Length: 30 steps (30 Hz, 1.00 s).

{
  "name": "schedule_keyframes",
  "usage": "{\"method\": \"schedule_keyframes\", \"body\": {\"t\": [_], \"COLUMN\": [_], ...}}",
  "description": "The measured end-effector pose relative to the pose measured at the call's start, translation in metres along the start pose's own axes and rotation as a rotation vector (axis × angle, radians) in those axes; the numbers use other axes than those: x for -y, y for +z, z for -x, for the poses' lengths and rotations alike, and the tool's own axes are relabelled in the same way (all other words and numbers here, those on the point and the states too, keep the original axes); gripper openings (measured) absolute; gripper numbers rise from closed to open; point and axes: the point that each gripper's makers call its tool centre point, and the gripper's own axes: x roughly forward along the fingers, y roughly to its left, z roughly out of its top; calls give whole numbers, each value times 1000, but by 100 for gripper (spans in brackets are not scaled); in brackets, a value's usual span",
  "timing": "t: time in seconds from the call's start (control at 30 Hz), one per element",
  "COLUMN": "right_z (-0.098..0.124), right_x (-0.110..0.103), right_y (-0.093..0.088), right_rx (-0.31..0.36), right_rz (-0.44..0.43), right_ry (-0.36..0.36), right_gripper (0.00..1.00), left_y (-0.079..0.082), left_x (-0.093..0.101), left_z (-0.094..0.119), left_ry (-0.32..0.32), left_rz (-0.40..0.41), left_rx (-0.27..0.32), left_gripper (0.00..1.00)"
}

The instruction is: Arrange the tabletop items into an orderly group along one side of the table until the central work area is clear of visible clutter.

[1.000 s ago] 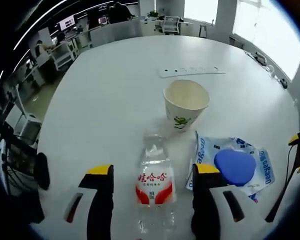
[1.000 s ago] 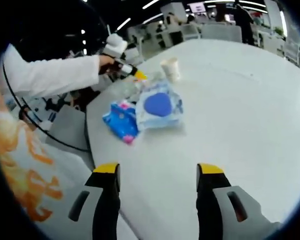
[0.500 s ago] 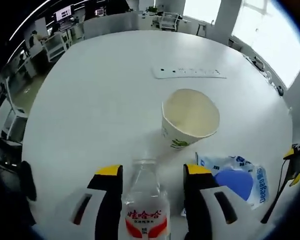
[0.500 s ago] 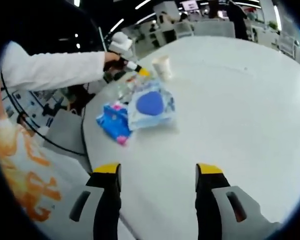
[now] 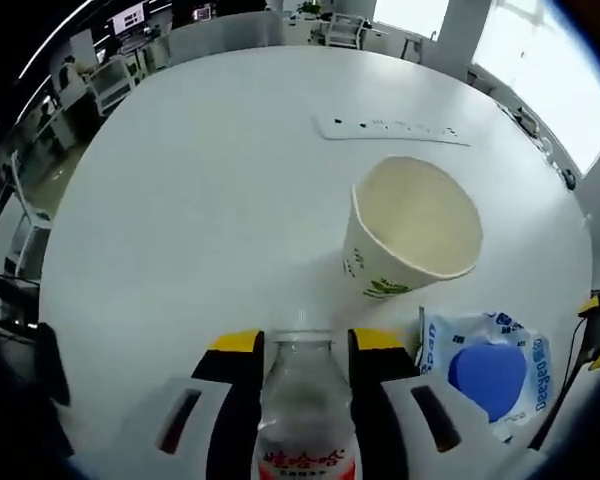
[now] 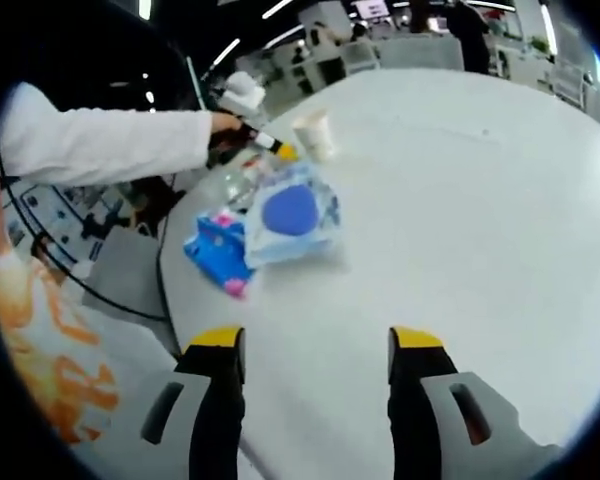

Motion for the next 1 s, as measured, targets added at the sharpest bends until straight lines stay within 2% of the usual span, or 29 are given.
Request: {"method": "schedule_keyframes", "body": {"t": [0.33, 0.5, 0.77, 1.0], "right_z": [-2, -1, 3, 7], "right_x": [1, 0, -4, -13], "right_y": [7, 6, 8, 10], "right_rx": [10, 9, 28, 50], "right_rz": [0, 6, 16, 40], "right_ry": [-5, -5, -8, 2], "right_gripper": [55, 55, 55, 55], "left_y": [3, 3, 14, 13], "left_x": [-2, -5, -6, -7], "left_z": [1, 8, 46, 95], "left_ry": [3, 39, 59, 87], "left_rz": [27, 18, 22, 42], "left_rx": [11, 33, 143, 251], "left_gripper": [27, 24, 22, 21]}}
